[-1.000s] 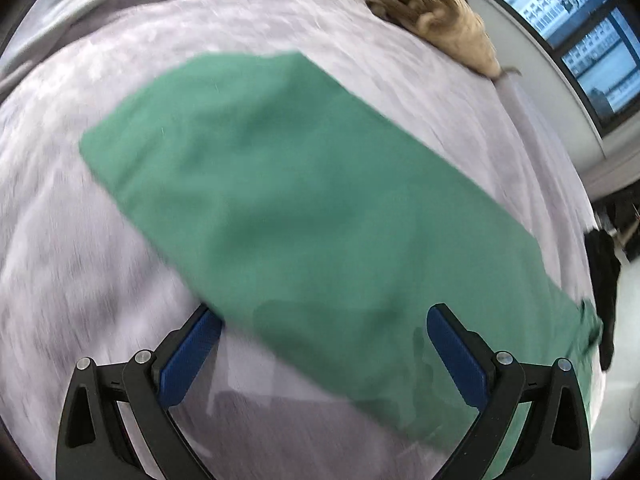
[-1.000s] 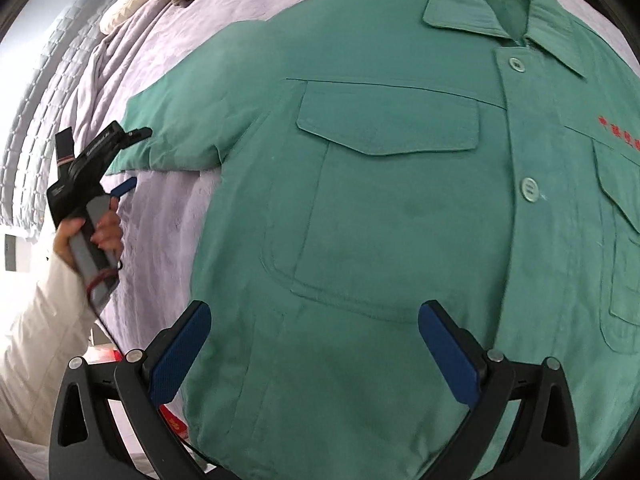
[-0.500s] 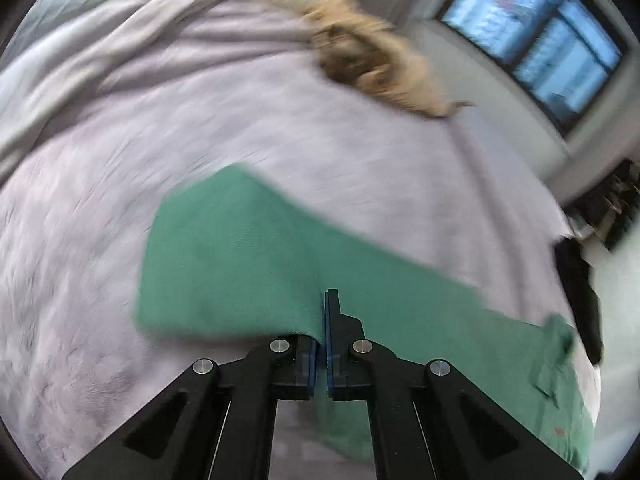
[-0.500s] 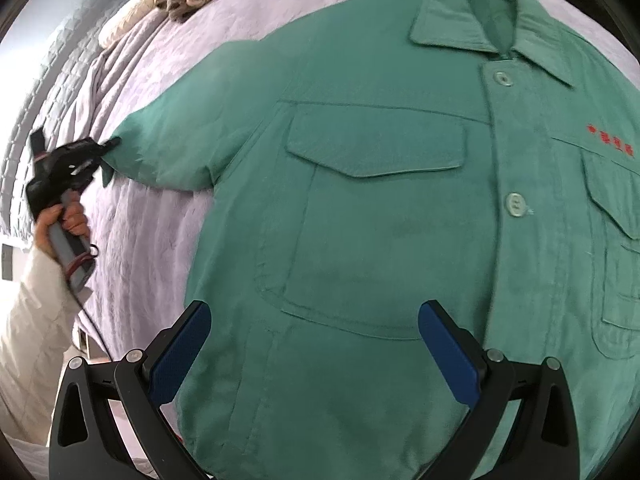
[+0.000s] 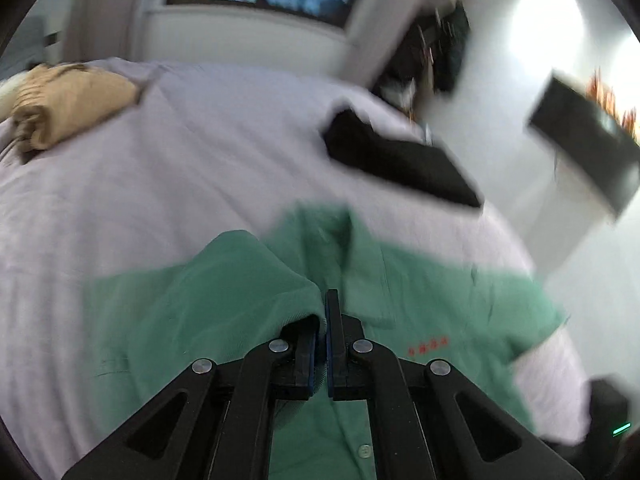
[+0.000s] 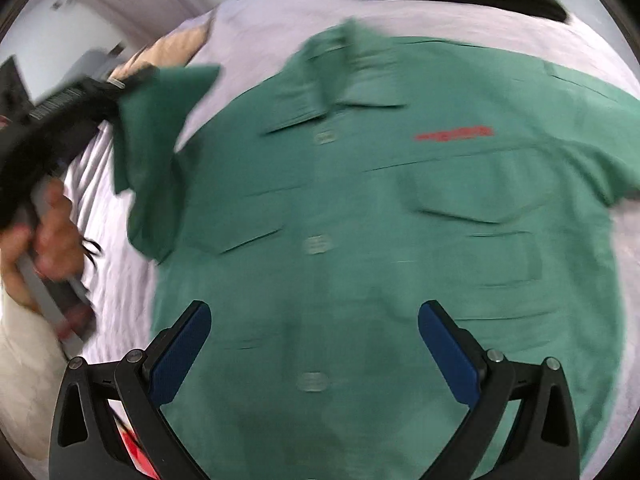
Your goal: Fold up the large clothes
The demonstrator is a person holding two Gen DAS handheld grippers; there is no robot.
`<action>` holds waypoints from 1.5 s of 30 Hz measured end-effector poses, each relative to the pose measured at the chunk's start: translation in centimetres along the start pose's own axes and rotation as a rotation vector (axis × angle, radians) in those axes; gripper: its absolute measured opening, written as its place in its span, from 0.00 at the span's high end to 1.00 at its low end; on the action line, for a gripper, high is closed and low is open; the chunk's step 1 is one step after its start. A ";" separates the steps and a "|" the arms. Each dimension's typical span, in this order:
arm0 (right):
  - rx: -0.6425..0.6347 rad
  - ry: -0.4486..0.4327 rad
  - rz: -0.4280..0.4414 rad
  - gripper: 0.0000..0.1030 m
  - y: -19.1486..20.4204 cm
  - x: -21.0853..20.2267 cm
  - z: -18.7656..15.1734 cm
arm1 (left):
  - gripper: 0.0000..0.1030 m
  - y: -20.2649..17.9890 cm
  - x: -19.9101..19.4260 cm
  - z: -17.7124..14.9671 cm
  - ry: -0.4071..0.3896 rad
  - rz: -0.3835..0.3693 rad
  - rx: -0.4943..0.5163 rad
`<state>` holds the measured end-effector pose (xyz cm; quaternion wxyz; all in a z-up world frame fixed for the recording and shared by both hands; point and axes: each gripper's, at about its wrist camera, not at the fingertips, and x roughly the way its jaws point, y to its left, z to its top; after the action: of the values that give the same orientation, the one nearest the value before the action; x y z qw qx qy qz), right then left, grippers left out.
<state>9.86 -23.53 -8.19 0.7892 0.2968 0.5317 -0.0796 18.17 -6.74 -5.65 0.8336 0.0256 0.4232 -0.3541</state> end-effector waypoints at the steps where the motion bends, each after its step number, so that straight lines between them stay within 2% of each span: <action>1: 0.033 -0.001 -0.012 0.00 -1.8 -0.2 -0.2 | 0.96 -1.3 1.4 -0.7 0.032 0.022 0.027; 5: 0.126 0.015 -0.032 0.00 -6.2 -0.3 -0.8 | 0.94 -4.7 6.9 -4.3 0.178 0.097 0.118; 6: 0.140 0.018 -0.037 0.00 -7.0 -0.2 -1.0 | 0.78 -5.2 7.5 -5.2 0.196 0.113 0.147; 7: 0.149 0.021 -0.044 0.00 -7.8 -0.2 -0.9 | 0.33 -5.8 7.8 -5.5 0.206 0.120 0.166; 8: 0.154 0.023 -0.052 0.00 -8.4 -0.2 -0.9 | 0.12 -6.2 7.8 -5.9 0.209 0.131 0.177; 9: 0.155 0.023 -0.056 0.00 -8.8 -0.3 -0.9 | 0.01 -6.6 7.6 -6.2 0.193 0.143 0.185; 10: 0.153 0.022 -0.061 0.00 -9.0 -0.3 -0.8 | 0.01 -6.7 7.0 -6.4 0.169 0.161 0.204; 12: 0.140 0.011 -0.070 0.00 -9.1 -0.4 -0.1 | 0.01 -6.9 6.4 -6.6 0.184 0.189 0.243; 14: 0.117 -0.009 -0.069 0.00 -8.4 -0.8 1.0 | 0.01 -5.7 5.0 -7.3 0.179 0.209 0.235; 17: 0.038 -0.047 -0.051 0.00 -6.1 -1.3 2.6 | 0.01 -2.4 0.5 -8.6 0.128 0.343 0.200; 19: -0.035 -0.060 -0.036 0.00 -3.6 -1.0 3.9 | 0.01 0.8 -2.0 -9.9 0.123 0.475 0.155; 20: -0.091 -0.066 -0.023 0.00 -1.5 -0.4 4.7 | 0.01 1.7 -2.3 -10.3 0.125 0.517 0.144; 22: -0.204 -0.062 -0.002 0.00 2.7 1.4 6.0 | 0.01 4.8 -3.3 -11.7 0.146 0.633 0.111; 24: -0.290 -0.052 -0.005 0.00 6.3 3.5 6.6 | 0.01 8.0 -3.2 -12.8 0.199 0.705 0.052; 27: -0.402 -0.020 0.001 0.00 11.5 8.1 7.4 | 0.01 10.1 -2.8 -13.3 0.188 0.756 -0.018; 29: -0.465 0.010 -0.028 0.00 14.4 11.6 7.4 | 0.01 11.5 -2.9 -13.5 0.163 0.789 -0.080; 30: -0.488 0.025 -0.059 0.00 15.3 13.2 7.4 | 0.01 12.0 -3.0 -13.5 0.161 0.797 -0.116; 31: -0.524 0.052 -0.135 0.00 16.2 15.4 7.3 | 0.01 12.9 -3.1 -13.6 0.158 0.788 -0.177; 32: -0.546 0.073 -0.204 0.04 16.6 16.9 7.0 | 0.01 13.4 -3.2 -13.6 0.157 0.770 -0.214; 33: -0.553 0.068 -0.254 0.22 16.6 17.6 7.0 | 0.01 14.0 -3.3 -13.7 0.159 0.750 -0.252; 34: -0.544 0.049 -0.241 0.34 16.5 17.3 7.1 | 0.01 14.3 -3.5 -13.7 0.157 0.740 -0.270; 35: -0.513 0.033 -0.198 0.66 16.4 16.3 7.6 | 0.01 14.6 -3.6 -13.7 0.151 0.730 -0.283; 36: -0.484 0.016 -0.180 0.74 15.9 15.2 8.1 | 0.01 14.8 -3.9 -13.7 0.141 0.726 -0.292; 38: -0.369 -0.048 -0.041 0.74 13.7 11.5 9.6 | 0.01 15.4 -4.4 -13.8 0.126 0.716 -0.305; 39: -0.325 -0.076 -0.007 0.74 12.4 10.0 10.1 | 0.01 15.6 -4.7 -13.9 0.121 0.708 -0.315; 42: -0.184 -0.164 0.023 0.74 6.7 5.7 11.3 | 0.01 16.6 -5.2 -13.9 0.110 0.659 -0.329; 45: 0.025 -0.157 0.026 0.71 -0.9 4.6 12.3 | 0.01 17.4 -4.9 -13.6 0.118 0.618 -0.295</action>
<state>21.10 -30.18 -9.40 0.8257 0.3066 0.4631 -0.0989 17.57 13.73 -15.23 0.8702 0.0521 0.4895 -0.0181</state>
